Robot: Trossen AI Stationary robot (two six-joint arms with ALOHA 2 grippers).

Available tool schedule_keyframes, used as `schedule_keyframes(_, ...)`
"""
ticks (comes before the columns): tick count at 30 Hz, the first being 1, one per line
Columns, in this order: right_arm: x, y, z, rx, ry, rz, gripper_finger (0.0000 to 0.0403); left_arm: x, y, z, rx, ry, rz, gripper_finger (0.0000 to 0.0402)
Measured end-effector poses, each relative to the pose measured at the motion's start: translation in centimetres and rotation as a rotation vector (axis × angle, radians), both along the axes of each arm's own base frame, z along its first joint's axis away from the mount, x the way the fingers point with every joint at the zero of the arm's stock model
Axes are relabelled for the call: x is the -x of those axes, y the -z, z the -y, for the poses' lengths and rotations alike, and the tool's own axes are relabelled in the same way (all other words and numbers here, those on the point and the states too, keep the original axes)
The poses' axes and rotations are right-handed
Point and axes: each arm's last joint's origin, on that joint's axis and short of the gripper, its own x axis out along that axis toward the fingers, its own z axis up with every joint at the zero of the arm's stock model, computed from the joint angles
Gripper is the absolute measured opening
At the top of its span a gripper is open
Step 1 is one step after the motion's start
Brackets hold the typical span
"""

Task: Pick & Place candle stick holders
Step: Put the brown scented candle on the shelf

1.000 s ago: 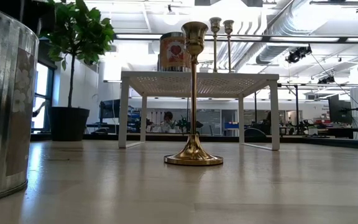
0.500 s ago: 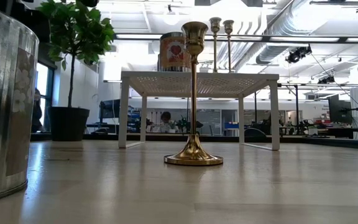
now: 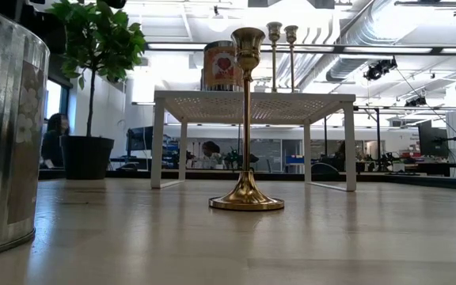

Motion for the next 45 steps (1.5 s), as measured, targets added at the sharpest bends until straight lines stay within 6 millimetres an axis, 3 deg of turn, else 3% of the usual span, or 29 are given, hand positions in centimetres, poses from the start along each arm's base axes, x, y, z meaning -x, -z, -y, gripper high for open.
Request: schedule_keyframes(45, -0.03, -0.05, 0.07, 0.021, 0.012, 0.019, 0.0129, 0.18, -0.02, 0.3, -0.027, 0.0, 0.022, 0.0239)
